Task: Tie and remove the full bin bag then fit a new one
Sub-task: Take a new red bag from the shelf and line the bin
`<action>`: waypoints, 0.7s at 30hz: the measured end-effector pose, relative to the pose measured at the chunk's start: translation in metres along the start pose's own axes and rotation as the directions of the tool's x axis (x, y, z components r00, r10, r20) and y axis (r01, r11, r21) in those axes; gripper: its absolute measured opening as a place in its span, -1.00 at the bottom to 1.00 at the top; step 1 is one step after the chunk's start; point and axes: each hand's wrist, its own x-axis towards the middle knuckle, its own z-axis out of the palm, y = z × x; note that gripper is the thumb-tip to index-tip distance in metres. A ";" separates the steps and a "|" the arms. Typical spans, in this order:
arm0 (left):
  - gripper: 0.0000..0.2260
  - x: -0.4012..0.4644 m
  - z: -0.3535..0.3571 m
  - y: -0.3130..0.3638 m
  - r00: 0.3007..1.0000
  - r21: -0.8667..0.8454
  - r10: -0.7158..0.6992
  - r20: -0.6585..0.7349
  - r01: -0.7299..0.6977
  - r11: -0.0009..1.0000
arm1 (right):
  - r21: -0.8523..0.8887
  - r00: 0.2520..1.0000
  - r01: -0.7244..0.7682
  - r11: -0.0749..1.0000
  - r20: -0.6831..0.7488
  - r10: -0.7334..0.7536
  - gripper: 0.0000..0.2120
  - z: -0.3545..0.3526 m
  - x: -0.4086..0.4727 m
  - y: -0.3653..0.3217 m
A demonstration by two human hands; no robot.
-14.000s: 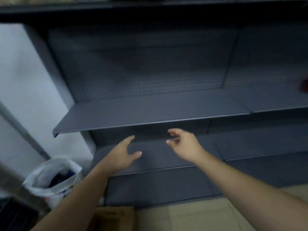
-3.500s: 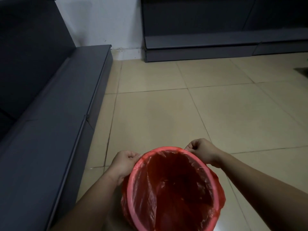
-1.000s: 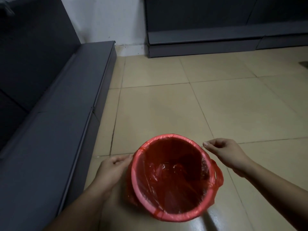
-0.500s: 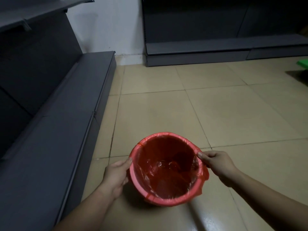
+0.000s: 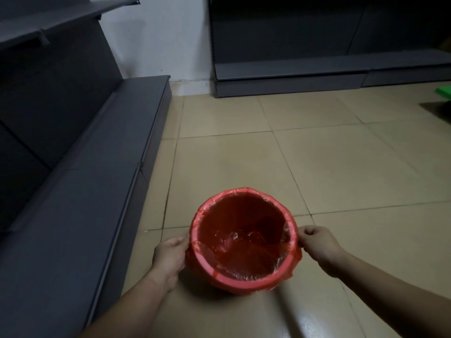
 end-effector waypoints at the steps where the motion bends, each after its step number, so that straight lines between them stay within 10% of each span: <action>1: -0.79 0.000 0.000 -0.001 1.000 0.004 -0.002 0.003 0.002 1.000 | 0.005 1.000 -0.001 1.000 0.018 0.001 -0.72 0.001 -0.002 -0.002; 11: -0.63 -0.042 -0.022 -0.005 0.987 0.103 -0.136 0.086 0.127 0.986 | 0.023 0.994 0.009 1.000 0.110 -0.011 -0.65 -0.016 -0.025 -0.009; 21: -0.91 -0.042 -0.015 -0.019 0.969 -0.071 -0.170 0.180 0.185 0.980 | 0.149 0.987 -0.056 0.987 0.154 0.033 -0.74 -0.010 -0.033 0.009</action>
